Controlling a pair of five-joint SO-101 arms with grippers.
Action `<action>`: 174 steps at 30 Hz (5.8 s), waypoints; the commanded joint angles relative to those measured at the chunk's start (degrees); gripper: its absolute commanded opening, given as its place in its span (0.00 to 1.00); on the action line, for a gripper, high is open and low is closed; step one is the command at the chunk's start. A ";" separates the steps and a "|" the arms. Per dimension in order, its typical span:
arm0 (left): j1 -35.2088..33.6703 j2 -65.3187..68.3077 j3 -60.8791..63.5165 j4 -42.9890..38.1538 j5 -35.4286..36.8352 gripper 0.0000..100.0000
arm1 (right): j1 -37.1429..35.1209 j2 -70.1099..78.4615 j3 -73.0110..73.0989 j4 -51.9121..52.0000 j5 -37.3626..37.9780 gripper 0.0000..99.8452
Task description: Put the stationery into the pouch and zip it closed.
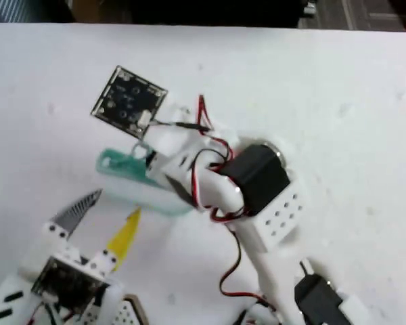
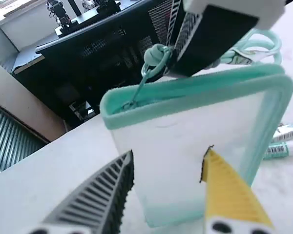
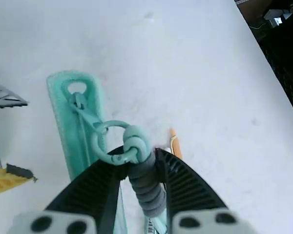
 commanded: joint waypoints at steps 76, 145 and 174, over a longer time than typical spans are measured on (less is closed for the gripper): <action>18.07 0.13 1.23 2.64 -9.41 0.24 | -2.33 -12.53 2.99 -4.09 -1.93 0.02; 8.84 0.31 10.29 -11.60 -14.77 0.24 | 1.89 -20.44 15.56 -11.38 11.43 0.02; 7.08 -0.04 11.25 -10.29 -3.69 0.24 | 2.33 2.42 -11.16 1.27 0.09 0.02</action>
